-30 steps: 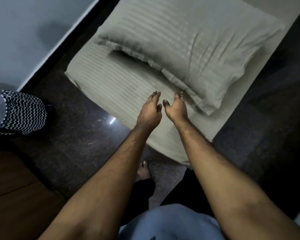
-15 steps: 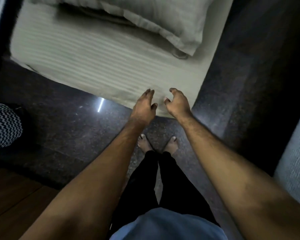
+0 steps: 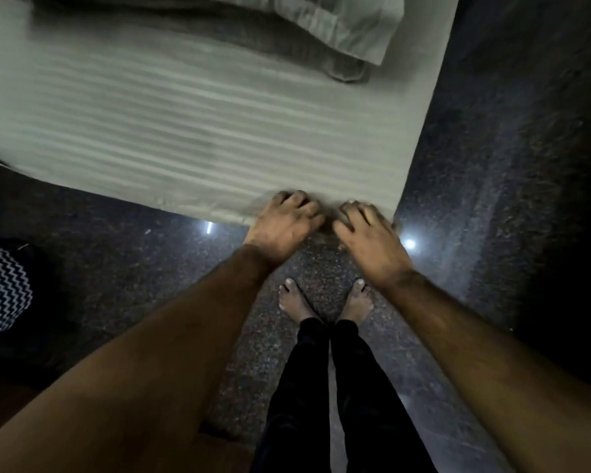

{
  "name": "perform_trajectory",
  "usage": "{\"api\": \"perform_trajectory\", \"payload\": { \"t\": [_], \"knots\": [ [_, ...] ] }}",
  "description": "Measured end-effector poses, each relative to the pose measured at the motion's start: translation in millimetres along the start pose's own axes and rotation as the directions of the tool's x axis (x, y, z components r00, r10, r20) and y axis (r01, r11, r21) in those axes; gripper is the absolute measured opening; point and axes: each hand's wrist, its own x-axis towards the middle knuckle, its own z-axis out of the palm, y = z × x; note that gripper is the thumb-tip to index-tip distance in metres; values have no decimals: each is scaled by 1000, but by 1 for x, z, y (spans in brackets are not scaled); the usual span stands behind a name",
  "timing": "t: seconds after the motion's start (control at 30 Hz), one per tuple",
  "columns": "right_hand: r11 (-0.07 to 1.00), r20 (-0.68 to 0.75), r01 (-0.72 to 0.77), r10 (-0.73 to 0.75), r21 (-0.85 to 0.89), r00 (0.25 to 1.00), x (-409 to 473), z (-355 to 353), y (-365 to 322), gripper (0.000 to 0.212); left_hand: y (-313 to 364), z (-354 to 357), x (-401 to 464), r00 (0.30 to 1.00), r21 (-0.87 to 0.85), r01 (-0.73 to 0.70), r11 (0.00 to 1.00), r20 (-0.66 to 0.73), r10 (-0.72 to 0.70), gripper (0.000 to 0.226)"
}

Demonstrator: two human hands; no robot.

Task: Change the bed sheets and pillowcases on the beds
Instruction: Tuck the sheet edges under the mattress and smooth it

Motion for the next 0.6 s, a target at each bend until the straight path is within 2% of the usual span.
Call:
{"api": "perform_trajectory", "payload": {
  "t": [0.03, 0.1, 0.2, 0.23, 0.33, 0.37, 0.43, 0.5, 0.6],
  "knots": [
    [999, -12, 36, -35, 14, 999, -4, 2, 3, 30, 0, 2, -3, 1000, 10, -27, 1000, -7, 27, 28],
    [996, 12, 14, -16, 89, 1000, -3, 3, 8, 32, 5, 4, -7, 1000, 31, -16, 999, -3, 17, 30],
    [980, 41, -40, 33, 193, 999, 5, -2, 12, 9, 19, 4, -12, 998, -9, 44, 999, 38, -43, 30],
    [963, 61, -55, 40, 264, 997, 4, -7, 11, 8, 23, 3, -15, 995, -32, 84, 996, 48, -83, 30],
    [881, 182, -162, 88, 445, 979, -10, -18, 10, 25, 29, 5, -26, 984, -60, 160, 985, 86, -155, 32],
    [867, 240, -193, 88, 459, 967, -14, -19, 12, 23, 30, 7, -29, 985, -73, 153, 985, 96, -146, 31],
    [863, 334, -219, 62, 456, 940, -18, -19, 19, 7, 33, 11, -31, 985, -129, 157, 979, 93, -146, 27],
    [860, 361, -222, 48, 459, 931, -13, -20, 21, 5, 35, 15, -30, 983, -165, 177, 970, 87, -164, 27],
    [875, 349, -271, 128, 402, 928, -6, -11, 10, 8, 39, 22, -31, 989, -147, 140, 979, 70, -131, 43]
  ]
}}
